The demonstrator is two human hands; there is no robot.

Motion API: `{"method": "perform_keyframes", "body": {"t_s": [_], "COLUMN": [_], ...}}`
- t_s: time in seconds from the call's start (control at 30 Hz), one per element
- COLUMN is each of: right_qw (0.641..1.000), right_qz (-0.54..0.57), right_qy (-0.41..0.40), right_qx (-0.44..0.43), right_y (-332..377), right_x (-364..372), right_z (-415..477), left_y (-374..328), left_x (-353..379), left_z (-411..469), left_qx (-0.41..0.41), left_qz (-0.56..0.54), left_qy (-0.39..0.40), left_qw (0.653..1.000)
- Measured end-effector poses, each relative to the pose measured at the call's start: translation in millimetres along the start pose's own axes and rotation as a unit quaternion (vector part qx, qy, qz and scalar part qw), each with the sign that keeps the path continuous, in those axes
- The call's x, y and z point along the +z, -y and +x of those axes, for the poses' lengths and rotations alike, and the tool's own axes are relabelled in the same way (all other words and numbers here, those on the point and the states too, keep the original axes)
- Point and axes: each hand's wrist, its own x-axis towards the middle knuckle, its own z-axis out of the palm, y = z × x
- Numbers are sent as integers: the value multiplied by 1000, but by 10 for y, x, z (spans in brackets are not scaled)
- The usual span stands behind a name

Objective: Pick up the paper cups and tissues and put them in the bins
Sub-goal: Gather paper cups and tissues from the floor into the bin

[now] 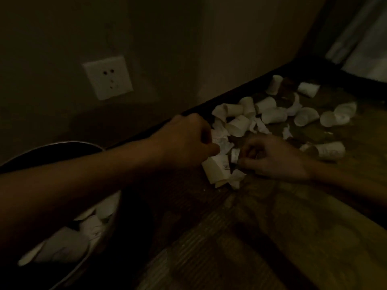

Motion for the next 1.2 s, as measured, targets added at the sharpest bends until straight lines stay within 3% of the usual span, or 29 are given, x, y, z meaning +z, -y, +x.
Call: {"method": "perform_keyframes", "body": {"t_s": [0.27, 0.47, 0.73, 0.9, 1.1, 1.2], "right_qw": [971, 962, 935, 892, 812, 794], "right_qz": [167, 214, 280, 387, 538, 562], "right_qy": [33, 26, 46, 39, 29, 46], "right_qx": [165, 166, 212, 230, 224, 225], "right_y": [-1203, -1488, -1636, -1611, -1549, -1494], "right_x": [715, 975, 1156, 1229, 1297, 1290], "right_z": [208, 373, 441, 376, 202, 192], "left_y": [148, 150, 162, 130, 108, 133], "left_x": [1331, 1902, 2285, 2468, 2602, 2581], "left_z": [840, 1067, 1103, 1026, 868, 769], "left_qx": [-115, -184, -246, -268, -255, -239], "left_qz": [-91, -203, -246, -294, -366, -395], "left_qy": [57, 59, 58, -10, -116, -146], "left_qw": [988, 960, 936, 917, 888, 875]}}
